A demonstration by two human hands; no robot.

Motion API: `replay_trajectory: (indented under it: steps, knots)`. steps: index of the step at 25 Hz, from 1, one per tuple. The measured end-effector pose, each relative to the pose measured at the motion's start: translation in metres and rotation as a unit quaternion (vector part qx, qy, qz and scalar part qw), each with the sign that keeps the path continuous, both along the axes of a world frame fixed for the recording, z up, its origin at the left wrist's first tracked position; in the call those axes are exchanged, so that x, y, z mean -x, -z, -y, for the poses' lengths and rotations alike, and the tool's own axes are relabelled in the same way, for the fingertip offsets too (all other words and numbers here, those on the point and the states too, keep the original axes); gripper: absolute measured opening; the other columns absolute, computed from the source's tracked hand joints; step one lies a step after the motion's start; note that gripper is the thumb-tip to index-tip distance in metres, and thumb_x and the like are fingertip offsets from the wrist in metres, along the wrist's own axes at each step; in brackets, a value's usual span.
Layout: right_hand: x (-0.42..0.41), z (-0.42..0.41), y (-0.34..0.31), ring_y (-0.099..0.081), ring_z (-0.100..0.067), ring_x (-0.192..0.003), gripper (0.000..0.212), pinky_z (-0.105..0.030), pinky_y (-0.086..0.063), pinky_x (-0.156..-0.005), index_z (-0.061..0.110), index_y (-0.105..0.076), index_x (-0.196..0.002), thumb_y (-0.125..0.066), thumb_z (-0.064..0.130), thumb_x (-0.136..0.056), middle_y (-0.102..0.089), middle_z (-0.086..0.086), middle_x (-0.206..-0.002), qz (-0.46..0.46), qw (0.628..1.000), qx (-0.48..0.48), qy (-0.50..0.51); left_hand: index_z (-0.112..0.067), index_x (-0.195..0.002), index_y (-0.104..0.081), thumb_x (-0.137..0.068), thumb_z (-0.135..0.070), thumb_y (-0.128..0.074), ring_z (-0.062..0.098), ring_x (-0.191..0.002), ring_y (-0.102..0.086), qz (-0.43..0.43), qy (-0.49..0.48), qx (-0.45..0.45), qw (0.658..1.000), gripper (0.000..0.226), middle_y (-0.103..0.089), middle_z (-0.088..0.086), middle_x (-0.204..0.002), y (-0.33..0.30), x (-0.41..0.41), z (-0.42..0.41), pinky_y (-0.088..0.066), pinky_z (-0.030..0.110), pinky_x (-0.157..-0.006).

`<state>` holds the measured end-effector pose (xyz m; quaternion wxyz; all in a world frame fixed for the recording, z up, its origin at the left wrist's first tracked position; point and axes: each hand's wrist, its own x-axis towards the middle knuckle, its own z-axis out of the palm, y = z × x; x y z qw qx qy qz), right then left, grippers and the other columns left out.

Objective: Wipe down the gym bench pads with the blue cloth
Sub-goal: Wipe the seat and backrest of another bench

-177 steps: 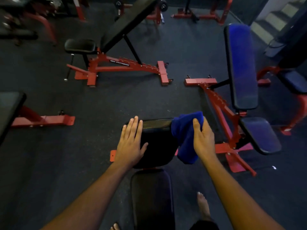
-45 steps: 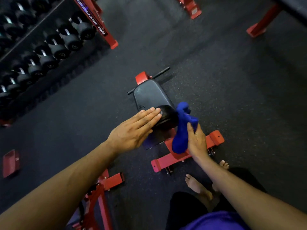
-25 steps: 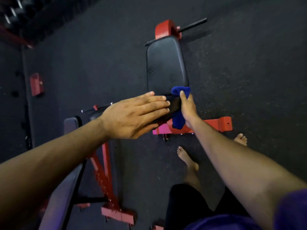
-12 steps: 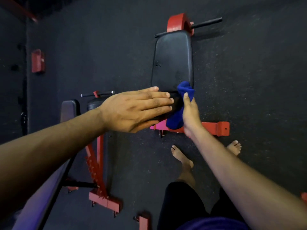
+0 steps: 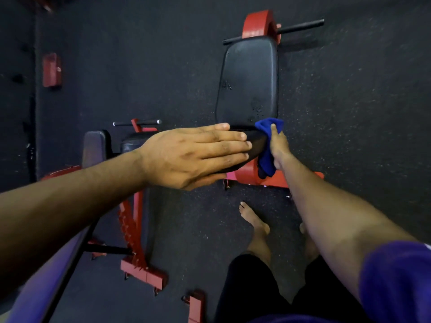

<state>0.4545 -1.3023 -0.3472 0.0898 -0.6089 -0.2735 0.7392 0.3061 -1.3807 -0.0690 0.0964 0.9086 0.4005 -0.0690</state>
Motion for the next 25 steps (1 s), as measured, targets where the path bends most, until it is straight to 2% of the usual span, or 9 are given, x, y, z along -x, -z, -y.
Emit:
replay_trajectory:
  steps: [2,4,7,9,12,16,19,21,25]
  knots:
    - [0.003,-0.008,0.044,-0.054,-0.023,-0.124,0.079,-0.040,-0.040,-0.111,0.010,-0.051,-0.140,-0.039,0.067,-0.086,-0.055,-0.005,-0.141,-0.002,1.000,0.024,0.006,-0.001,-0.145,-0.054,-0.106,-0.027,-0.057,0.030,-0.147,-0.042,0.000,0.000,-0.004,1.000,0.047,-0.049,0.015,-0.154,0.001,-0.001,-0.001,-0.034,0.048,-0.122]
    - [0.005,-0.005,0.060,-0.055,-0.025,-0.125,0.085,-0.044,-0.042,-0.110,0.014,-0.053,-0.138,-0.041,0.071,-0.076,-0.058,-0.007,-0.139,0.005,1.000,0.022,0.018,-0.001,-0.145,-0.054,-0.106,-0.028,-0.057,0.029,-0.147,-0.041,0.005,-0.002,-0.004,1.000,0.047,-0.048,0.015,-0.154,0.000,-0.001,-0.001,-0.034,0.047,-0.121]
    - [0.001,0.023,-0.007,-0.061,-0.021,-0.118,0.064,-0.040,-0.047,-0.103,0.029,-0.061,-0.126,-0.044,0.070,-0.079,-0.066,-0.002,-0.127,0.019,0.999,0.013,0.041,-0.001,-0.146,-0.053,-0.106,-0.028,-0.057,0.028,-0.148,-0.040,0.001,0.004,-0.010,1.000,0.049,-0.047,0.014,-0.155,0.000,0.001,-0.001,-0.035,0.047,-0.121]
    - [-0.003,0.039,-0.031,-0.063,-0.019,-0.114,0.053,-0.038,-0.048,-0.098,0.034,-0.061,-0.125,-0.042,0.067,-0.087,-0.068,0.000,-0.123,-0.001,0.998,-0.008,0.055,-0.002,-0.147,-0.052,-0.106,-0.029,-0.056,0.028,-0.148,-0.040,0.005,0.009,-0.005,1.000,0.049,-0.046,0.014,-0.156,0.000,0.000,-0.002,-0.035,0.047,-0.120]
    - [0.001,0.027,-0.016,-0.063,-0.022,-0.113,0.046,-0.039,-0.048,-0.101,0.021,-0.061,-0.128,-0.040,0.052,-0.100,-0.067,-0.005,-0.124,0.015,0.998,-0.038,0.049,-0.003,-0.149,-0.050,-0.108,-0.031,-0.051,0.026,-0.150,-0.037,-0.008,0.020,0.000,1.000,0.049,-0.045,0.013,-0.158,0.000,0.004,-0.001,-0.030,0.044,-0.123]
    - [-0.008,-0.033,0.012,-0.055,-0.028,-0.125,0.057,-0.041,-0.044,-0.108,0.006,-0.054,-0.137,-0.044,0.048,-0.101,-0.056,-0.011,-0.140,0.065,0.994,-0.018,-0.089,-0.003,-0.146,-0.053,-0.108,-0.032,-0.052,0.026,-0.149,-0.039,0.033,0.014,-0.001,0.999,0.048,-0.047,0.014,-0.156,0.002,0.003,-0.001,-0.032,0.044,-0.123]
    - [-0.040,-0.081,-0.042,-0.054,-0.026,-0.122,0.051,-0.039,-0.043,-0.104,0.006,-0.054,-0.137,-0.041,0.042,-0.104,-0.056,-0.007,-0.136,0.101,0.979,-0.129,-0.119,-0.002,-0.144,-0.056,-0.107,-0.037,-0.052,0.027,-0.146,-0.043,0.059,-0.002,0.003,0.998,0.051,-0.050,0.015,-0.154,0.002,0.004,-0.002,-0.033,0.044,-0.122]
    - [-0.069,-0.095,-0.083,-0.054,-0.023,-0.115,0.046,-0.034,-0.042,-0.094,0.012,-0.056,-0.135,-0.039,0.043,-0.105,-0.058,-0.006,-0.128,0.106,0.969,-0.182,-0.132,-0.001,-0.144,-0.055,-0.106,-0.040,-0.049,0.028,-0.145,-0.045,0.080,-0.047,-0.011,0.996,0.055,-0.051,0.016,-0.153,0.000,0.004,0.001,-0.035,0.045,-0.120]
    - [-0.114,-0.090,-0.131,-0.056,-0.024,-0.114,0.042,-0.034,-0.041,-0.092,0.014,-0.058,-0.130,-0.041,0.042,-0.105,-0.061,-0.007,-0.128,0.105,0.960,-0.215,-0.144,-0.001,-0.144,-0.055,-0.106,-0.050,-0.038,0.027,-0.142,-0.049,0.087,-0.157,-0.034,0.983,0.064,-0.054,0.014,-0.150,-0.005,0.001,0.005,-0.039,0.046,-0.119]
